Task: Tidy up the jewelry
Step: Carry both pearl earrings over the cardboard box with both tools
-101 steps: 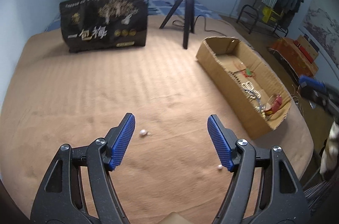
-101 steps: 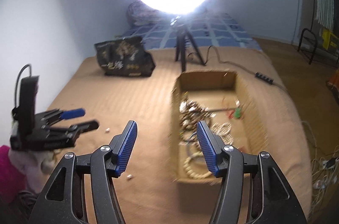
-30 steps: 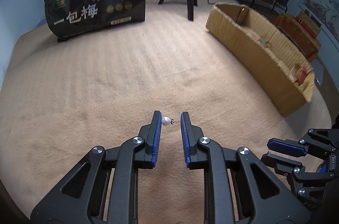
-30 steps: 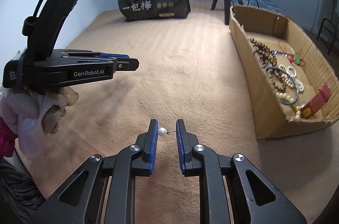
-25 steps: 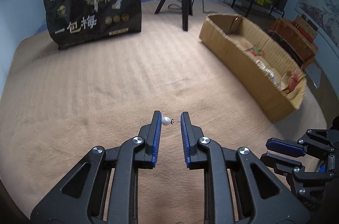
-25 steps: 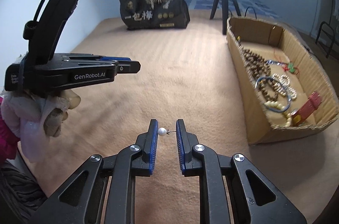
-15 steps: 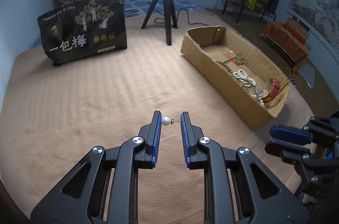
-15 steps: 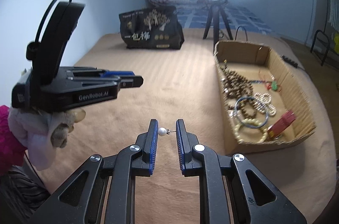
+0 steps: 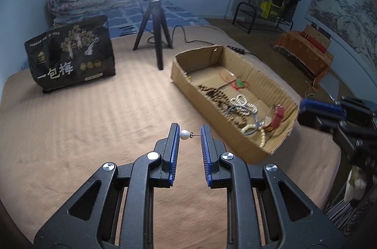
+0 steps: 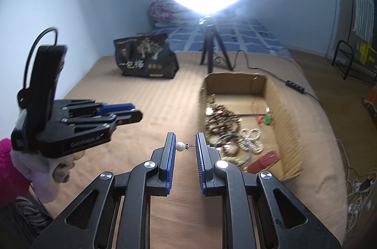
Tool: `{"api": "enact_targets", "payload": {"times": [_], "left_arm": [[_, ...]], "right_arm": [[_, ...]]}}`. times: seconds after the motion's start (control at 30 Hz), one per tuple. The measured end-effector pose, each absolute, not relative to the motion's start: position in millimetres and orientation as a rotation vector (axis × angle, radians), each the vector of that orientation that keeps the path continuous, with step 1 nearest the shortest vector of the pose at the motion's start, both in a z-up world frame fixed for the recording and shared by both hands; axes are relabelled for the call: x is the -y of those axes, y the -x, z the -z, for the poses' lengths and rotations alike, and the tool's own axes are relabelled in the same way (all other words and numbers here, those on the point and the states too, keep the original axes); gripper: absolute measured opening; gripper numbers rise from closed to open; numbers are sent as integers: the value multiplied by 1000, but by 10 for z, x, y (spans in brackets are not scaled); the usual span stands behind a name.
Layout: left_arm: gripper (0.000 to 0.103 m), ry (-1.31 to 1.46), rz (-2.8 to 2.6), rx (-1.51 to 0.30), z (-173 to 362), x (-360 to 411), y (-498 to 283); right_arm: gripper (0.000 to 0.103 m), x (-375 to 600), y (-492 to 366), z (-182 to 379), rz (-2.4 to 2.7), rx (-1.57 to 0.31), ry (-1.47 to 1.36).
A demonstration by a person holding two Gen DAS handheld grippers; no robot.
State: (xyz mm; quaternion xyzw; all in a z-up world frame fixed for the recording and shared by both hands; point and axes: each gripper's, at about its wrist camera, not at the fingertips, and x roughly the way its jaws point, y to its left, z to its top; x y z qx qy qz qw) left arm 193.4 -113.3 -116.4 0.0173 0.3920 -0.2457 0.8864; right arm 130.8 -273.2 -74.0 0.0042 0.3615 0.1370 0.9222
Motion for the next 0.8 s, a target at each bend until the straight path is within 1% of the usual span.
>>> {"api": "enact_targets", "payload": {"times": [0.5, 0.8], "left_arm": [[17, -30, 565, -790, 1058, 1597, -1993], [17, -1, 555, -782, 1033, 1819, -2215]], "right_arm": [[15, 3195, -1926, 578, -209, -726, -32], [15, 3340, -2406, 745, -200, -761, -33]]}}
